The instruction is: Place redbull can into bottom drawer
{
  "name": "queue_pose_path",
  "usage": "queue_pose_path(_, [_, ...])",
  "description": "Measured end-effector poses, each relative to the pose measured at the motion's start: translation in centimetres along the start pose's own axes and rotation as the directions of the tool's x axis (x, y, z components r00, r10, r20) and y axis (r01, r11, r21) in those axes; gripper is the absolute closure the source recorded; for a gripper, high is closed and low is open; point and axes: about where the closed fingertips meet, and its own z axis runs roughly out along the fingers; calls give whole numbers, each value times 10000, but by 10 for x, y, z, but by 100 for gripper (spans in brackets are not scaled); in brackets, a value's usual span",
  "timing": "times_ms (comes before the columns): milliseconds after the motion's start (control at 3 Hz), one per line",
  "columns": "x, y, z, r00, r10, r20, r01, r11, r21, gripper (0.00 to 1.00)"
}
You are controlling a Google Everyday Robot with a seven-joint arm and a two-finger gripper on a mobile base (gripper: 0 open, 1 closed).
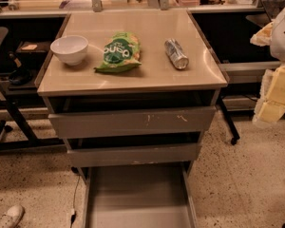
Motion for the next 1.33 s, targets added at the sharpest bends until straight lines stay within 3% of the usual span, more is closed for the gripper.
queue_pose_path(667, [-6,-6,0,9997,207,146,-207,9998,28,0])
queue_pose_path(1000, [-28,-33,16,9976,636,257,-622,9968,-500,0])
queue_pose_path(1333, [-84,-101,50,9946,979,353,-932,9887,-1174,0])
